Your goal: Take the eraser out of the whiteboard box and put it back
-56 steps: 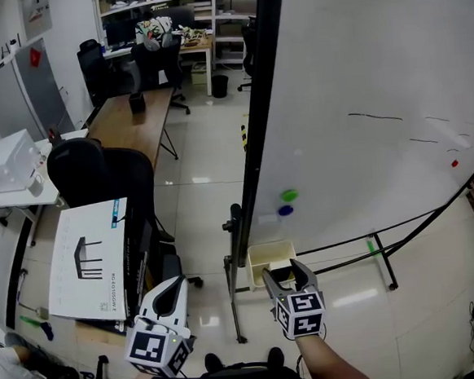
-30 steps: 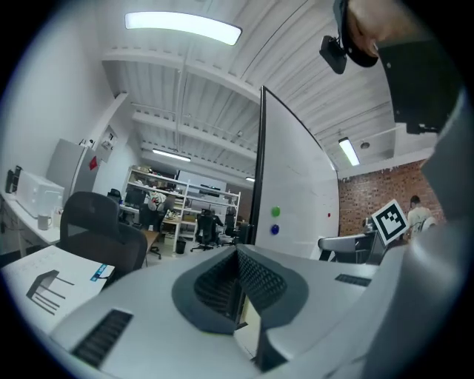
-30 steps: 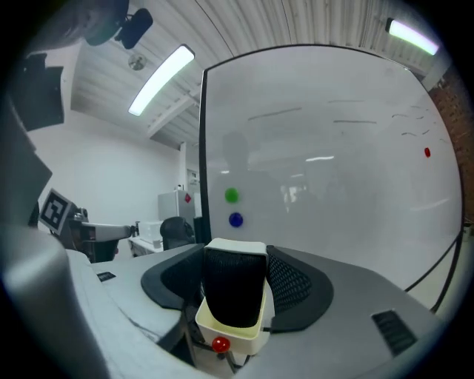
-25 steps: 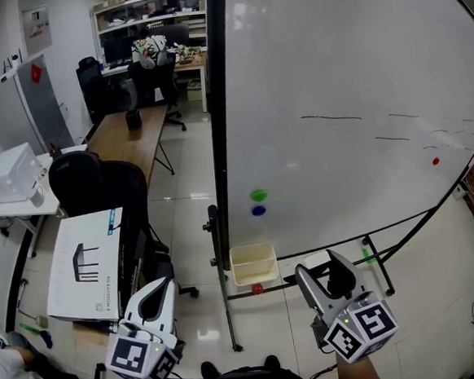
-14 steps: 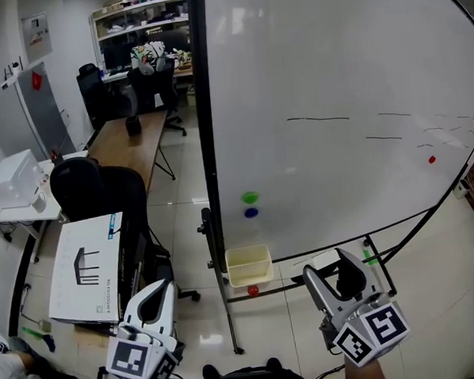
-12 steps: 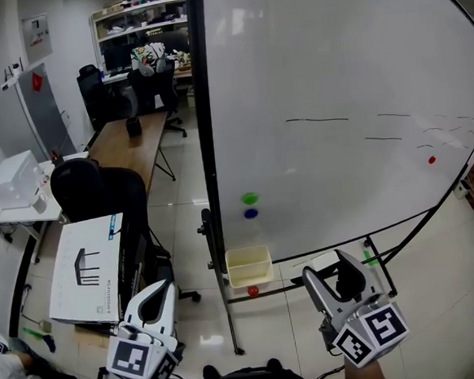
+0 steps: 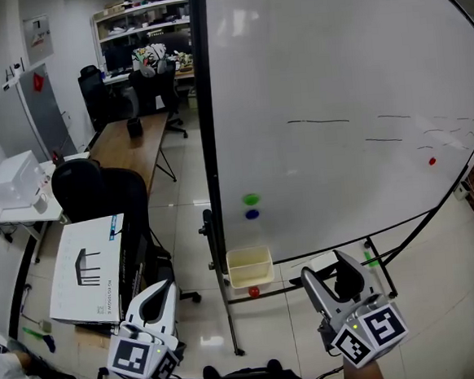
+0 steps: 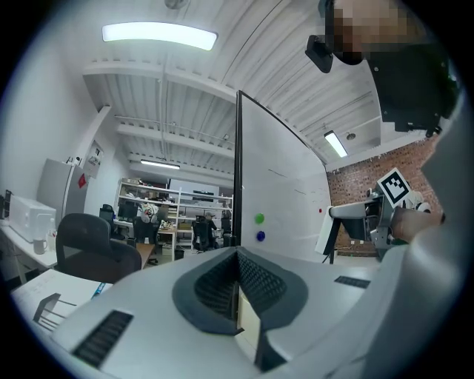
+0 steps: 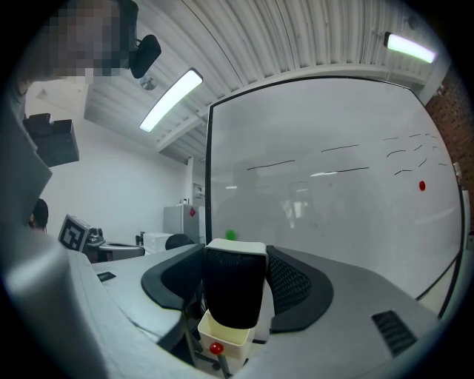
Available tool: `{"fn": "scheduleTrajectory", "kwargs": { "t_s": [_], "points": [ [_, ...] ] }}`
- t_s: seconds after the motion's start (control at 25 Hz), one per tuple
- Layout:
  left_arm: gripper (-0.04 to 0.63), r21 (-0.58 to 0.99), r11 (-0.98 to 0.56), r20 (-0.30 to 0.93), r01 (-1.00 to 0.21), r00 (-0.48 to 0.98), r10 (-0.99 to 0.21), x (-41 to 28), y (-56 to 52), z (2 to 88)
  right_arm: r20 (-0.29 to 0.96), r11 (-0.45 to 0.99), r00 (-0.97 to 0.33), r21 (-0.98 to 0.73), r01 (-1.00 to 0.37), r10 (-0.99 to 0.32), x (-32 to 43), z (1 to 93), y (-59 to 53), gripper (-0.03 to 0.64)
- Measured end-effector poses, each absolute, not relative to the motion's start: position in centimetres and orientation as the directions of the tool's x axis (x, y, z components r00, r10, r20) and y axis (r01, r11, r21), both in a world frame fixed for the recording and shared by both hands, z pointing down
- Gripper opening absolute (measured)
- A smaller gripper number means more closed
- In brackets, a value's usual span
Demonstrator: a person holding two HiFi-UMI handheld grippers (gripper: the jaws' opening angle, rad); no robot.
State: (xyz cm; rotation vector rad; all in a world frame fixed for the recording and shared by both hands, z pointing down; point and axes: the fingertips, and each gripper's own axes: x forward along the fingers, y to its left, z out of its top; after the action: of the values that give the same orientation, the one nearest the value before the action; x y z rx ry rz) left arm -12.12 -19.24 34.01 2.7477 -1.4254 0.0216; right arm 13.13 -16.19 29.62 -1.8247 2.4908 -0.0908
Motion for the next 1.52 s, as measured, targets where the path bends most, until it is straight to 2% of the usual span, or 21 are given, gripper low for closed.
{"fn": "scheduleTrajectory", "kwargs": {
  "t_s": [0.8, 1.52],
  "points": [
    [0.017, 0.079, -0.556, 0.040, -0.828, 0.560, -0.828, -12.6, -19.9, 34.5, -0.003, 0.315, -0.316, -0.087, -0.945, -0.949, 12.6, 29.8, -17.0, 0.285],
    [0.018, 0.048, -0.523, 0.039, -0.851, 0.525, -0.850, -10.0, -18.5, 34.3, -0.011, 0.352, -0.353, -0.112, -0.929, -0.935, 15.3, 30.4, -16.7, 0.285]
  ]
}}
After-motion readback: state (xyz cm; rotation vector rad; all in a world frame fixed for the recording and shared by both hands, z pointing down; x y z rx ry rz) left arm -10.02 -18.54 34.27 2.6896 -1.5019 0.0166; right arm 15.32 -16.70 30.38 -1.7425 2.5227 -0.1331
